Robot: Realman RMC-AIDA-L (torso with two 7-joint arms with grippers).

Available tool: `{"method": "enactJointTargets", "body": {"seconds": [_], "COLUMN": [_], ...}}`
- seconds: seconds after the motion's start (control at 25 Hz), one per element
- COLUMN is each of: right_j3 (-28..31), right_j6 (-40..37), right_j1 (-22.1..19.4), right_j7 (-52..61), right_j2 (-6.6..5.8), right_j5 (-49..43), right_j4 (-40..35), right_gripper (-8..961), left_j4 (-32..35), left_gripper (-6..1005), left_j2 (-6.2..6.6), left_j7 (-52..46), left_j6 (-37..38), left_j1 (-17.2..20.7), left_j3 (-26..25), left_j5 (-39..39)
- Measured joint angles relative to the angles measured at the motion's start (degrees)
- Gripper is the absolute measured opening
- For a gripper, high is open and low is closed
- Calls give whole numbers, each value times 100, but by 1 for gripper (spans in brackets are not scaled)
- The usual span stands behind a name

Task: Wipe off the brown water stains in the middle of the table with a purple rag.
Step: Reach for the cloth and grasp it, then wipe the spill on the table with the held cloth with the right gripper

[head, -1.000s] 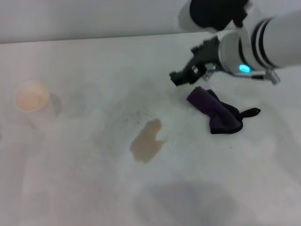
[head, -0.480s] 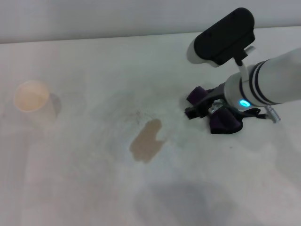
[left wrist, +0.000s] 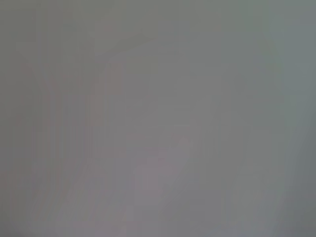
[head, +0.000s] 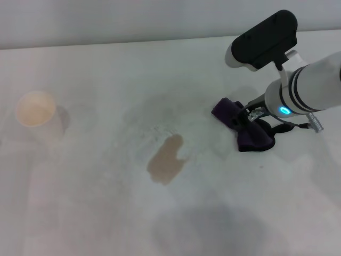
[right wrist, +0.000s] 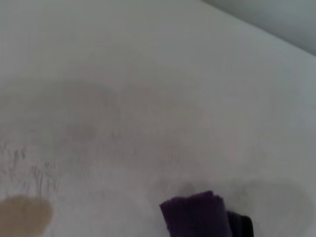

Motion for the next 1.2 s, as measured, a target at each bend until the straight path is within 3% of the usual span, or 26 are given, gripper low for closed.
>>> {"method": "enactJointTargets", "body": {"seconds": [0.36,0.8,1.0,1.2], "right_j3": [-9,76,26,-305], "right_j6": [-7,38,87,87], "right_j1": [59,117,64,221], "right_j7": [28,-87,-340,-1082], "right_j2": [17,20,17,35], "right_j5": [-20,309,606,1612], "right_j4": [138,208,-312,-689], "right_gripper": [436,95,95,96], "left_j4": [-3,11,24,39], "left_gripper": [877,877,877,877], "left_j2": [-8,-4,3,1], "left_j7": [-16,-36,-43,-45], "left_j6": [-1,16,17,10], "left_j1": [23,-2,-1,-29], "left_j3": [-1,9,10,-12], "left_j5": [2,6,3,-13]}}
